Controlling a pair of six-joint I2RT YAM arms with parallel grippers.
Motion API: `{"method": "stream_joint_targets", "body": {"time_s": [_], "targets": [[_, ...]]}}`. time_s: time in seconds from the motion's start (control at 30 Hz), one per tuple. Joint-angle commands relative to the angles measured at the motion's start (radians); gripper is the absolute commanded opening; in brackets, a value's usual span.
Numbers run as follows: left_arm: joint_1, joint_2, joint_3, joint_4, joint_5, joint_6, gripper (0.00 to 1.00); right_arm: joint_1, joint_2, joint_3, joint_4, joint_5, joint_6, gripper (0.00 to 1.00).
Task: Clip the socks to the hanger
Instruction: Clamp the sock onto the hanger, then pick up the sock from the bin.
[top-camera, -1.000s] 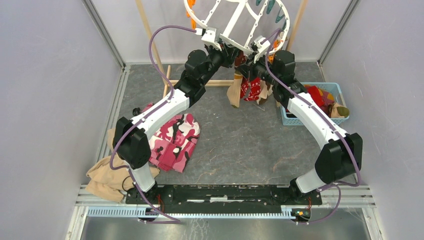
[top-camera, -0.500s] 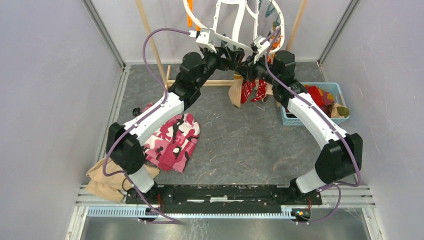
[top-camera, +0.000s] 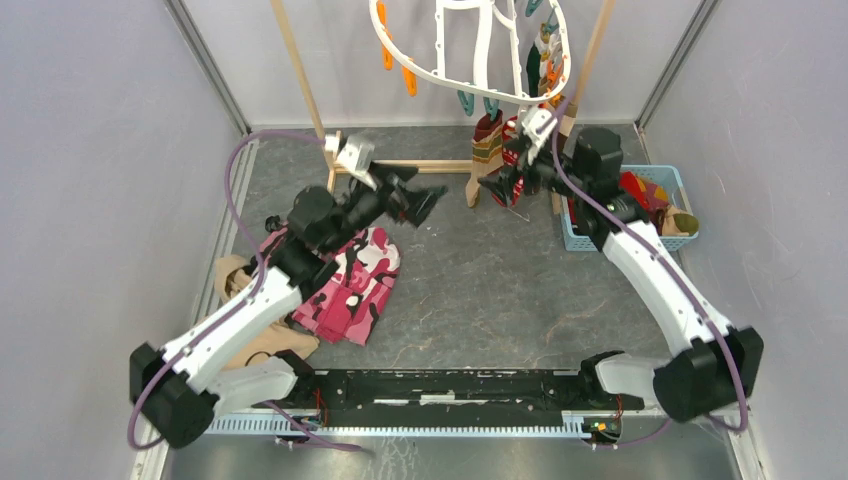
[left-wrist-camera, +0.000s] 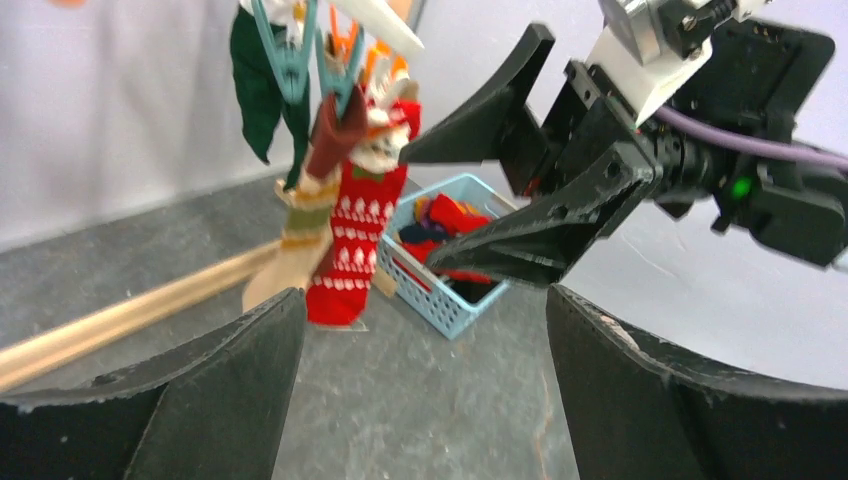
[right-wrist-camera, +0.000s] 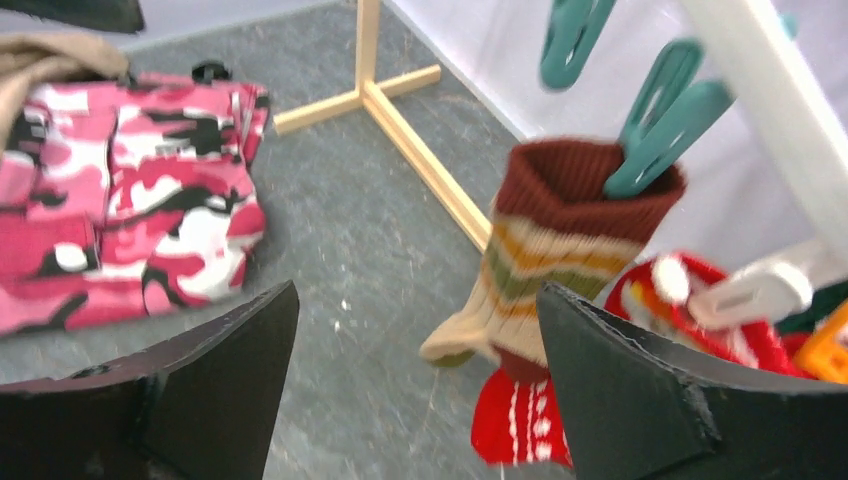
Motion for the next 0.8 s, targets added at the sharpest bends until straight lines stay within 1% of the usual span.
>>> {"method": "stream_joint_targets", "body": {"time_s": [0.0,0.1,0.13,0.2,0.27,0.3,0.4,0.47,0.53,0.67,0.7,0.77], "targets": [[0.000,-0.180,-0.211,0.019,0.075,-0.004,0.95,-0.058,-0.149,-0.128,-0.107,-0.089,-0.209,0.98],[0.000,-0.320,-0.320,-0.069,0.062,0.018,0.99,-0.113,-0.229,-0.177,-0.234,-0.150,-0.363,0.98],[0.000,-0.344,-0.345,-0.102,0.061,0.028,1.00,-0.131,-0.248,-0.185,-0.275,-0.160,-0.402,0.98],[0.000,-0.402,-0.371,-0.175,0.059,0.053,1.00,-0.192,-0.280,-0.198,-0.325,-0.195,-0.442,0.98],[0.000,-0.438,-0.367,-0.261,0.055,0.091,1.00,-0.298,-0.301,-0.215,-0.318,-0.238,-0.422,0.98],[0.000,-0.446,-0.357,-0.302,0.053,0.111,1.00,-0.382,-0.306,-0.226,-0.301,-0.268,-0.396,0.98],[0.000,-0.441,-0.333,-0.403,0.034,0.167,1.00,-0.578,-0.312,-0.276,-0.198,-0.360,-0.281,0.98],[0.000,-0.424,-0.311,-0.455,0.008,0.178,1.00,-0.690,-0.311,-0.312,-0.141,-0.365,-0.215,0.98],[0.000,-0.405,-0.288,-0.517,0.007,0.192,1.00,-0.755,-0.301,-0.322,-0.125,-0.310,-0.180,0.98],[0.000,-0.398,-0.291,-0.601,-0.016,0.250,1.00,-0.832,-0.252,-0.316,-0.083,-0.080,-0.109,0.98],[0.002,-0.409,-0.303,-0.617,-0.053,0.261,1.00,-0.851,-0.192,-0.280,-0.081,0.061,-0.084,0.98],[0.004,-0.413,-0.312,-0.617,-0.060,0.260,1.00,-0.854,-0.145,-0.248,-0.094,0.111,-0.094,0.98]]}}
